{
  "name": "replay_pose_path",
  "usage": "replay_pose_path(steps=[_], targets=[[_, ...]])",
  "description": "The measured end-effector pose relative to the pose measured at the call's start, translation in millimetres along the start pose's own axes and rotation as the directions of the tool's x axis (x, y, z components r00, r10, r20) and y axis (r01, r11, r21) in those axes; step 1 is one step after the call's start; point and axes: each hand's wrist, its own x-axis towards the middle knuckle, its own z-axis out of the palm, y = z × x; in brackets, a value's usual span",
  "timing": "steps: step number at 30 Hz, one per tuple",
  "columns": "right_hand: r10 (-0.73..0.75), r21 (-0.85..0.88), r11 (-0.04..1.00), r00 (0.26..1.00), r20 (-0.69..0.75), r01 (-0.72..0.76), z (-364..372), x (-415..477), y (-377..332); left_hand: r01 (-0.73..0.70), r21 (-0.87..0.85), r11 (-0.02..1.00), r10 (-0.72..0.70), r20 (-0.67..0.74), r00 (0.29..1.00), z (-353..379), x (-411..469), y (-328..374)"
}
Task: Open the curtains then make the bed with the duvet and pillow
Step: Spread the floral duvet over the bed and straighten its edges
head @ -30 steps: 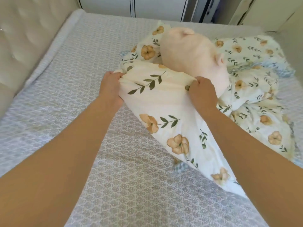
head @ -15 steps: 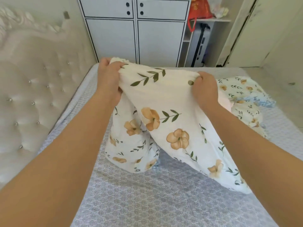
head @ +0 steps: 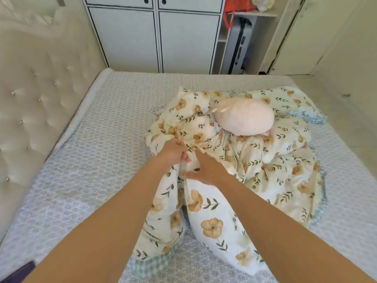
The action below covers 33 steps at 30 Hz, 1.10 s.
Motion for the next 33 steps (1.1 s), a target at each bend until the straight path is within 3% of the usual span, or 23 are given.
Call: replay_pose_path(steps=[5,8,10,13,15,18,23,26,29,31,32,33], targets=[[0.050,-0.029,0.998,0.989,-0.142,-0.054,41,19,0,0.084,-0.073,0.994,-0.083,0.014,0.996,-23,5,-52],[0.201,0.308,0.940,0.969,-0.144,-0.149,34,32,-2,0.136,-0.174,0.975,-0.151,-0.073,0.986,-44,9,-93],[0.322,0.650,0.726,0.946,-0.033,-0.224,18,39,-3,0.193,-0.143,0.971,-0.199,-0.031,0.980,-59,11,-123],[0.408,0.860,0.417,0.906,0.113,-0.295,-11,41,-10,0.291,-0.028,0.956,-0.288,0.083,0.954,-78,6,-167],[0.425,0.914,0.308,0.898,0.118,-0.266,-34,37,-18,0.362,0.034,0.931,-0.364,0.084,0.928,-83,2,-185],[0.381,0.966,0.188,0.920,0.093,-0.175,-73,32,-36,0.402,-0.027,0.915,-0.401,0.026,0.916,-78,9,-194],[0.286,0.996,0.094,0.958,-0.030,0.003,-146,23,-73,0.417,-0.087,0.905,-0.424,-0.086,0.902,-51,24,-179],[0.321,0.996,0.039,0.944,-0.084,0.075,-178,16,-84,0.511,-0.171,0.842,-0.529,-0.082,0.845,-37,23,-175],[0.338,0.995,0.009,0.936,-0.093,0.096,-191,9,-82,0.546,-0.375,0.749,-0.562,0.079,0.824,-20,23,-171],[0.335,0.996,0.004,0.938,-0.087,0.091,-191,7,-78,0.531,-0.564,0.633,-0.444,0.298,0.845,-2,23,-158],[0.335,0.996,-0.001,0.939,-0.079,0.085,-189,6,-75,0.460,-0.637,0.618,-0.361,0.290,0.886,6,23,-145],[0.338,0.997,-0.001,0.938,-0.071,0.075,-187,5,-71,0.383,-0.751,0.538,-0.324,0.235,0.916,14,29,-136]])
